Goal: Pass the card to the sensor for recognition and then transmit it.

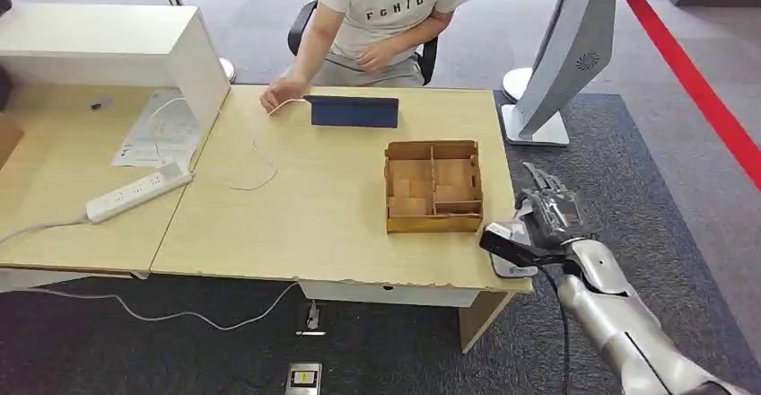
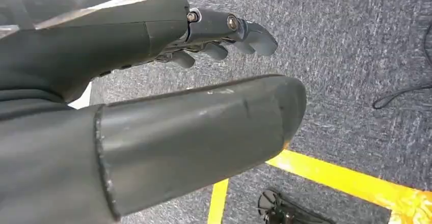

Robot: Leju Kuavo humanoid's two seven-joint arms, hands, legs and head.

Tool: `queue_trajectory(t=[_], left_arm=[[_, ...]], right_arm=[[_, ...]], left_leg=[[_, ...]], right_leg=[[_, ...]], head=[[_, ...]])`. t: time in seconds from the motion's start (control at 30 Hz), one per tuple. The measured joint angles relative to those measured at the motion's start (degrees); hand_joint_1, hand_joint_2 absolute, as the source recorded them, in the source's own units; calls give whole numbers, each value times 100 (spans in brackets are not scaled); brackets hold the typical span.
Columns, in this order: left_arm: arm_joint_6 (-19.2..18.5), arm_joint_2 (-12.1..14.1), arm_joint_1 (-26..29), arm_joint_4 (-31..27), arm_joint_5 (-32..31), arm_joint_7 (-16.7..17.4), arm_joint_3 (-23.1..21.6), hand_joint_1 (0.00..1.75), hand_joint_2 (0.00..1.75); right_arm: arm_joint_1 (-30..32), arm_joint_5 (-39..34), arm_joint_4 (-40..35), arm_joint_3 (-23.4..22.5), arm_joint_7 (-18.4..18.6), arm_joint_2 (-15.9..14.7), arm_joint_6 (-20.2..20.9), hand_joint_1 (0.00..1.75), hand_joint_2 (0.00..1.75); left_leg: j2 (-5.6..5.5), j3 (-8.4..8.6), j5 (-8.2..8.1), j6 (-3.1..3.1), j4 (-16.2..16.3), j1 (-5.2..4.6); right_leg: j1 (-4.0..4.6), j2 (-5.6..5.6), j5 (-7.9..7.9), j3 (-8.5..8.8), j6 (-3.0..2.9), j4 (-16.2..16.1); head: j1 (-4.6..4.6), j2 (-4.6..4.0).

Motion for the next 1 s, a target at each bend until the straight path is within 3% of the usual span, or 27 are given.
queue_trajectory(t=[0.27,1.0], left_arm=[[72,-2,2,0,18,7,0,0,0],[308,-20,-1,0,27,129,0,0,0]], right_arm=[[181,-162,0,-4,7,147,55,175,175],[364,-555,-15,-13,-109,162,328,175,175]], left_leg=[[0,-1,0,0,0,0],[2,-2,0,0,0,0]], right_leg=[[0,0,0,-2,0,0],[0,0,0,-3,0,-1]], head=[[-2,0],[0,0]])
